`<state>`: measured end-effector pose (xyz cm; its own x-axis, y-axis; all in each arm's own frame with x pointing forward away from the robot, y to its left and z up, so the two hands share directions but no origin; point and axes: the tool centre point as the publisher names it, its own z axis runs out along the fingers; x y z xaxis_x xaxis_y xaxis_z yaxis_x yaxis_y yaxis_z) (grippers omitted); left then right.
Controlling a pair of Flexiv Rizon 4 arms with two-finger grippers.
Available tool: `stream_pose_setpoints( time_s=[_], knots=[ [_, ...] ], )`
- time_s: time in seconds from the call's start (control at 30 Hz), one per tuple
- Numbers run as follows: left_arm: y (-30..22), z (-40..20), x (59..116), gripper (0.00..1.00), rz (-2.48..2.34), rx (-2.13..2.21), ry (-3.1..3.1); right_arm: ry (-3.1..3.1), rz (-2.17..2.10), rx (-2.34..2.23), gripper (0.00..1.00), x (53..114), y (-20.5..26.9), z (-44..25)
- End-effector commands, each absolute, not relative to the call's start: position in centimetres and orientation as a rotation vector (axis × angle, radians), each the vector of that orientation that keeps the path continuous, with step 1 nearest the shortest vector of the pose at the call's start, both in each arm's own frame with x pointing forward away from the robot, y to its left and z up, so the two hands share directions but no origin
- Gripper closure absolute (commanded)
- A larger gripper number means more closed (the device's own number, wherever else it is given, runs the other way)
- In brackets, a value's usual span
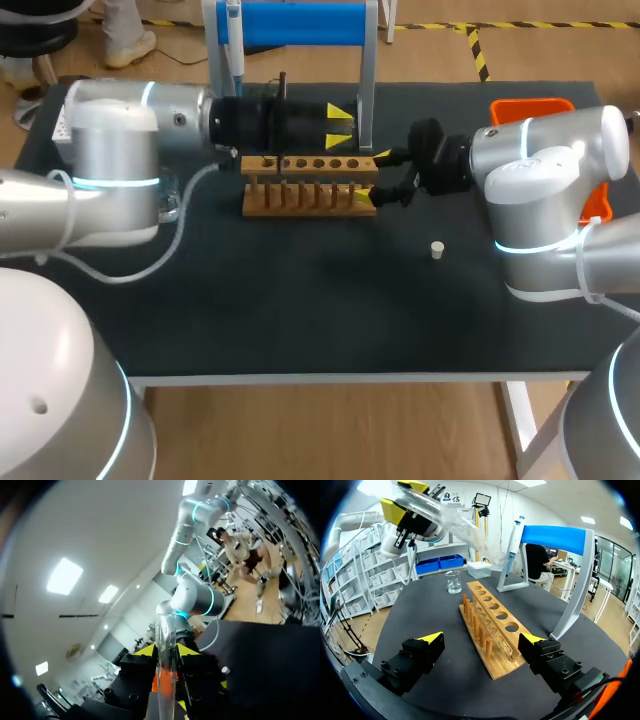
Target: Invert the test tube, pick up the pipette, mount the tip to pipette, aspirate from beaker and dispense into the tube, eject the tip, return the pipette, and cap with the stopper.
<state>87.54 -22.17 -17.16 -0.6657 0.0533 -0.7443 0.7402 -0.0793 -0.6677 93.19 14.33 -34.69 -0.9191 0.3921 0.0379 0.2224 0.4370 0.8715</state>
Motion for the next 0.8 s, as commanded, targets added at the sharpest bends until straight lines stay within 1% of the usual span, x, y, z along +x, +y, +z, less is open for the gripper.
stream_pose_setpoints(
  time_s=[0.03, 0.57, 0.67, 0.8],
  knots=[
    [-21.9, -16.5, 87.5, 1.0, -1.844, 0.756, 1.878, 2.514, 1.486, 0.543, 0.0, 93.1, 14.3, -34.7],
    [-21.9, -16.5, 87.5, 1.0, -1.844, 0.756, 1.878, 2.514, 1.486, 0.543, 0.0, 93.1, 14.3, -34.7],
    [-20.7, -16.6, 88.9, 1.0, -1.881, 0.526, 1.989, 2.514, 1.486, 0.543, 0.0, 93.1, 14.3, -34.7],
    [-19.5, -16.0, 90.3, 1.0, -1.95, 0.408, 2.071, 2.514, 1.486, 0.543, 0.0, 93.1, 14.3, -34.7]
  ],
)
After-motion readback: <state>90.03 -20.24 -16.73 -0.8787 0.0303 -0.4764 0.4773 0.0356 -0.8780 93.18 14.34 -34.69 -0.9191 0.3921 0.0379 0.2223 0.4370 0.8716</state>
